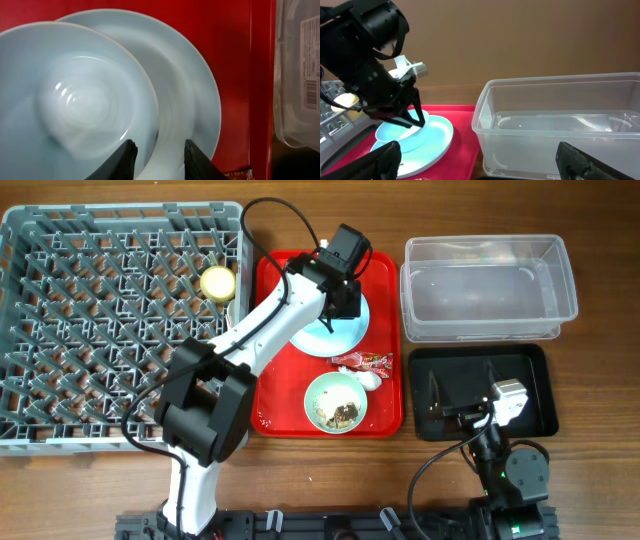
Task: Sort waste into correct bins and load items into the dishwasher rack
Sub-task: 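Lower the left gripper onto the blue bowl and grasp its rim, then carry the blue bowl into the dish rack and set it down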
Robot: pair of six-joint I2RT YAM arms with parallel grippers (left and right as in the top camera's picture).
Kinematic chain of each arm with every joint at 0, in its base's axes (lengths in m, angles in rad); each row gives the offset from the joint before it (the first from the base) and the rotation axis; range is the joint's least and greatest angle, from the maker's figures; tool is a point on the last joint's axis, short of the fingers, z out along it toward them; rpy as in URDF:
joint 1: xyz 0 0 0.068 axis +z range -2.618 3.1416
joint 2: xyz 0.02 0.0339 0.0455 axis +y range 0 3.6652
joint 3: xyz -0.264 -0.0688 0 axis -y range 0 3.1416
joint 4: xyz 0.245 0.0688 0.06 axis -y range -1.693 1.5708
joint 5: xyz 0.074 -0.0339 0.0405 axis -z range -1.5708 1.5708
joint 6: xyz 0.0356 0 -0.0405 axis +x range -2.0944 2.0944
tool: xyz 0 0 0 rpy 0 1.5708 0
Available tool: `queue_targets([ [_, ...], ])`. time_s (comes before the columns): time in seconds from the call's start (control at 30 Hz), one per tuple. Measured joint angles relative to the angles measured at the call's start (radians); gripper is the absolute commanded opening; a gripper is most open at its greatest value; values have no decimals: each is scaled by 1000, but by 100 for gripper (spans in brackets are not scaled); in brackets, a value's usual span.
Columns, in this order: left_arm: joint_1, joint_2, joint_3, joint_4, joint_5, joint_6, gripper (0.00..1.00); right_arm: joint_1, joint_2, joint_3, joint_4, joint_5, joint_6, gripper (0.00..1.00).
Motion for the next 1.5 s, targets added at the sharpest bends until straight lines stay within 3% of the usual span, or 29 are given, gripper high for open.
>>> queue_targets([
  [0.33, 0, 5, -79, 95, -11, 0, 23, 0, 0, 0, 0, 0, 0, 100],
  [0.47, 0, 5, -87, 111, -12, 0, 16, 0, 0, 0, 0, 0, 0, 100],
  [0.57, 0, 5, -109, 114, -19, 1, 4, 0, 0, 0, 0, 0, 0, 100],
  [0.9, 2, -24, -114, 121, -29, 8, 4, 0, 0, 0, 0, 0, 0, 99],
  [1.03, 37, -158, -126, 105, 129, 19, 4, 0, 0, 0, 0, 0, 0, 100],
  [1.1, 101, -266, -127, 39, 294, 32, 4, 0, 0, 0, 0, 0, 0, 100],
  [1.27, 441, -506, -116, -180, 699, 143, 4, 0, 0, 0, 0, 0, 0, 100],
  [1.37, 679, -523, -116, -383, 892, 282, 4, 0, 0, 0, 0, 0, 0, 100],
  [1.5, 866, -485, -163, -533, 1069, 477, 4, 0, 0, 0, 0, 0, 0, 100],
])
